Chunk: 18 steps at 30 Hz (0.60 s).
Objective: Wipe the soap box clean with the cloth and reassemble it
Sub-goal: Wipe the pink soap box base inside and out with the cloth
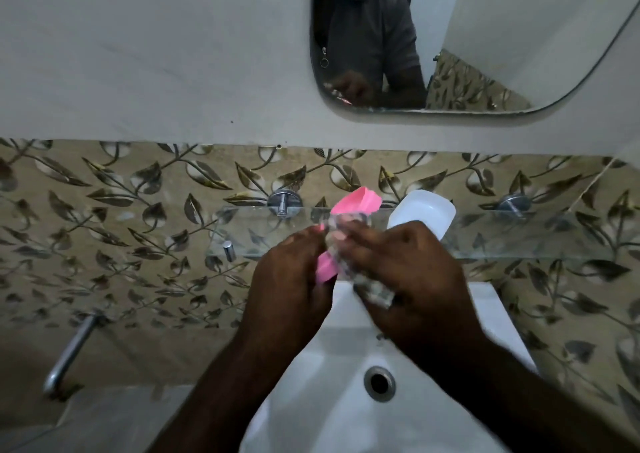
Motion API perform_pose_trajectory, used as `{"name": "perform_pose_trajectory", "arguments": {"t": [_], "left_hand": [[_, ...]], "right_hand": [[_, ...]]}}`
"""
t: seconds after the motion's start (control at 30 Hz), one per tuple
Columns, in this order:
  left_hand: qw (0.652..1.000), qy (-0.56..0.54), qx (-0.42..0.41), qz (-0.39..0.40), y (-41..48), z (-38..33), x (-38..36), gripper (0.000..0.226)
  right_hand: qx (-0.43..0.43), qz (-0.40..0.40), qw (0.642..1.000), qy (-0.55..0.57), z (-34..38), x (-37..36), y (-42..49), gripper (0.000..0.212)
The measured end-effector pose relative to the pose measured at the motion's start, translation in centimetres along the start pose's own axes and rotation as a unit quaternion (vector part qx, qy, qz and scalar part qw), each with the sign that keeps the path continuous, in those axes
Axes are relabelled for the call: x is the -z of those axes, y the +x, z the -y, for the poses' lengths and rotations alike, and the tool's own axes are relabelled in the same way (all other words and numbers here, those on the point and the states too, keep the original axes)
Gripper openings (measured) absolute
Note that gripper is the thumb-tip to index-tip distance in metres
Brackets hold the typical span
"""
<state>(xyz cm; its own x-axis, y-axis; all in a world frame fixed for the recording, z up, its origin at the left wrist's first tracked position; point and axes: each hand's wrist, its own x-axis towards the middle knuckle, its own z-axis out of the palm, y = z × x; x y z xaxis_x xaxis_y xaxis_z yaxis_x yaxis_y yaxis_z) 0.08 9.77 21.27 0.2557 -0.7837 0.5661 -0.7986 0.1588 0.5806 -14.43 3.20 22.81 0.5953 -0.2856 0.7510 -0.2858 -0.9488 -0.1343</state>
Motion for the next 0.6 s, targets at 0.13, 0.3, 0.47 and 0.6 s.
{"name": "perform_pose_trajectory", "arguments": {"t": [0.13,0.3,0.47,0.6], "left_hand": [[0.999,0.030,-0.022,-0.012,-0.4,0.2,-0.1,0.048],[0.998,-0.032,-0.039,-0.031,-0.2,0.1,0.2,0.020],[0.998,-0.016,-0.035,-0.043,-0.6,1.1,-0.1,0.032],[0.998,-0.047,-0.019,-0.043,-0.4,0.7,0.0,0.026]], "right_hand": [[-0.136,-0.026,0.990,0.039,-2.6,0.6,1.2,0.041],[-0.005,0.000,1.000,0.007,1.7,-0.5,-0.3,0.029],[-0.066,-0.043,0.997,0.027,-1.7,0.1,1.1,0.033],[-0.072,-0.028,0.997,-0.004,0.0,-0.4,0.9,0.035]]}}
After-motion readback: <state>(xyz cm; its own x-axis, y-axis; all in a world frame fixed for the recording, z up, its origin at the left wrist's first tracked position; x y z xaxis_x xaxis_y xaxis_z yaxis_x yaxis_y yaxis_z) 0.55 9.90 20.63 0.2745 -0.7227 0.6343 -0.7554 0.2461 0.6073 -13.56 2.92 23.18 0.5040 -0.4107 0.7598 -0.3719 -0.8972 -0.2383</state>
